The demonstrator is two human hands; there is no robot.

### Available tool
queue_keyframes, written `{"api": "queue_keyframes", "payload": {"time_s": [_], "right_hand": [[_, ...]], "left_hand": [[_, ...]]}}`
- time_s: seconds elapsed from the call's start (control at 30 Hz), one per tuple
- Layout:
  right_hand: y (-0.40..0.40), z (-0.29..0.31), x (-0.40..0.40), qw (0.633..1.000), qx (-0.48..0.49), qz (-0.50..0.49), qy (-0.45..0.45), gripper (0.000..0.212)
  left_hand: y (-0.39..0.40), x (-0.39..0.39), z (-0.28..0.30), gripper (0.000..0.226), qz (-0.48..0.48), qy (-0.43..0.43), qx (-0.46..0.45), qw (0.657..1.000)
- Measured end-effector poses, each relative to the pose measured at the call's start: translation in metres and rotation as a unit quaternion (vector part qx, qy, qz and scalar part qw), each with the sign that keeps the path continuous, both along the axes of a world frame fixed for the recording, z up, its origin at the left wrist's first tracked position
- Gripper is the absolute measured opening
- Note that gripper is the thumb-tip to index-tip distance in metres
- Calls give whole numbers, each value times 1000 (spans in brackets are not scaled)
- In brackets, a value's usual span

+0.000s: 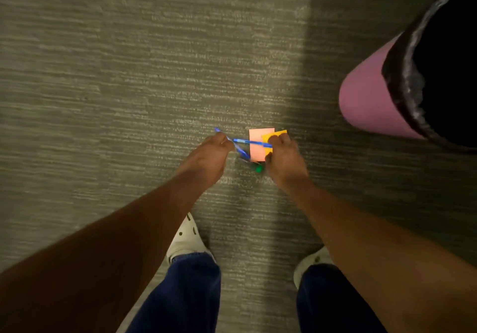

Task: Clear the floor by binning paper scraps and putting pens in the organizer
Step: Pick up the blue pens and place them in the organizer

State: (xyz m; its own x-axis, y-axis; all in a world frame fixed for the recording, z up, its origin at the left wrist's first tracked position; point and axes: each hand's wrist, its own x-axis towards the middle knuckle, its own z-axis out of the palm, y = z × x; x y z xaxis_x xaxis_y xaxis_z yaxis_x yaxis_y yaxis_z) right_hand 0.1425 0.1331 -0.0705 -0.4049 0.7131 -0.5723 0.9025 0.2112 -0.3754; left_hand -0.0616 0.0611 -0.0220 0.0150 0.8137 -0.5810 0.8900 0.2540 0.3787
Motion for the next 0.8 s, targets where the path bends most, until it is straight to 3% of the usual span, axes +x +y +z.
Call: {"api": "queue_keyframes", "payload": {"time_s": [0.17,0.27,0.37,0.53,0.6,0.7,0.8], "right_hand": [[13,-61,-8,987,44,115,-107,35],[8,-68,3,985,55,118,-114,34],[-6,-50,21,997,39,14,-59,31],[-33,11,52,967,-22,-230,105,10],[-45,27,60,926,-79,-332,161,13],[-58,46,66,808,-164,-518,230,16],[-62,70,61,739,-200,-590,255,9]], "left_hand": [[-6,-8,-34,52,-78,44,-33,995],[-3,-8,-42,59,-129,72,-61,987],[7,0,-55,69,-155,85,-76,981],[16,13,-93,46,-186,148,-32,971],[18,16,-103,40,-165,160,-65,971],[16,15,-107,37,-95,168,-116,974],[8,4,-89,33,106,114,-132,979]]}}
